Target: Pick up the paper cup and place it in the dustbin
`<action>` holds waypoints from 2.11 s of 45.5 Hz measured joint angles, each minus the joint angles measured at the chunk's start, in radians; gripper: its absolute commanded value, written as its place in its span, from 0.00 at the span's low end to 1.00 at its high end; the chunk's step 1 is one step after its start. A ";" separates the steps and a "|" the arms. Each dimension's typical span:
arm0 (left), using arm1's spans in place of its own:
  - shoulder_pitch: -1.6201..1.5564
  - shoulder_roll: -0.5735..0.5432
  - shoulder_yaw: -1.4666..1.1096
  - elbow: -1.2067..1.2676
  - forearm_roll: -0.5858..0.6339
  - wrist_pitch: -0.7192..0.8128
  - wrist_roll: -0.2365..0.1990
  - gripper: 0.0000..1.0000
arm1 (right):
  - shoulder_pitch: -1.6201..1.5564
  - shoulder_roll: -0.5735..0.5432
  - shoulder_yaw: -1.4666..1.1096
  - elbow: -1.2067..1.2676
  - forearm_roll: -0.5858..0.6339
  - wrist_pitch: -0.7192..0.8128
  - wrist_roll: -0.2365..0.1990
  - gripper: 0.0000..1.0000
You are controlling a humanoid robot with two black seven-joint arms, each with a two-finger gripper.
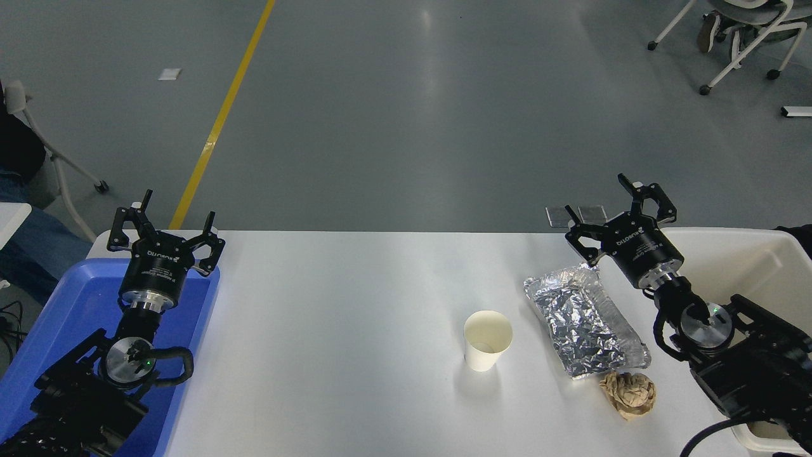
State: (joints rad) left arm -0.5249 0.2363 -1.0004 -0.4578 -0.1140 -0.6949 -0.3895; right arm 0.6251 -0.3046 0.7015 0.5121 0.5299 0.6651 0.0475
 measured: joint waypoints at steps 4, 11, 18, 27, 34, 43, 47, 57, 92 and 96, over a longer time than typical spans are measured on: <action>0.000 0.000 0.000 0.000 -0.001 0.000 0.000 1.00 | -0.001 0.000 0.000 -0.001 0.000 0.000 0.000 1.00; 0.000 -0.001 0.000 0.000 0.000 0.000 -0.001 1.00 | 0.000 0.001 -0.002 0.001 -0.001 0.000 0.000 1.00; 0.000 0.000 0.000 0.000 0.000 0.000 -0.003 1.00 | 0.022 -0.003 -0.013 0.006 -0.019 0.003 0.000 1.00; 0.000 0.000 0.001 0.000 -0.001 -0.001 -0.003 1.00 | 0.152 -0.032 -0.078 0.014 -0.140 0.004 -0.003 1.00; 0.000 0.000 0.002 0.000 -0.001 -0.002 -0.003 1.00 | 0.305 -0.074 -0.135 0.023 -0.249 -0.015 -0.004 1.00; 0.000 0.000 0.002 0.000 -0.001 -0.001 -0.003 1.00 | 0.484 -0.186 -0.265 0.094 -0.309 -0.038 -0.005 1.00; 0.000 0.000 0.002 0.000 -0.001 -0.001 -0.003 1.00 | 0.577 -0.227 -0.371 0.126 -0.323 -0.036 -0.004 1.00; -0.001 0.000 0.002 -0.001 -0.001 -0.001 -0.003 1.00 | 0.897 -0.263 -0.848 0.230 -0.366 -0.004 -0.003 1.00; 0.000 0.000 0.002 0.000 -0.002 0.002 -0.003 1.00 | 1.714 -0.052 -1.939 1.048 -0.895 0.112 0.049 1.00; 0.000 0.000 0.002 0.000 -0.002 0.002 -0.003 1.00 | 1.741 -0.041 -1.965 1.078 -0.898 0.114 0.055 1.00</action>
State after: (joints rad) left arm -0.5248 0.2362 -0.9985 -0.4576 -0.1164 -0.6927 -0.3927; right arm 2.3659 -0.3456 -1.2632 1.5903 -0.3685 0.7791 0.1029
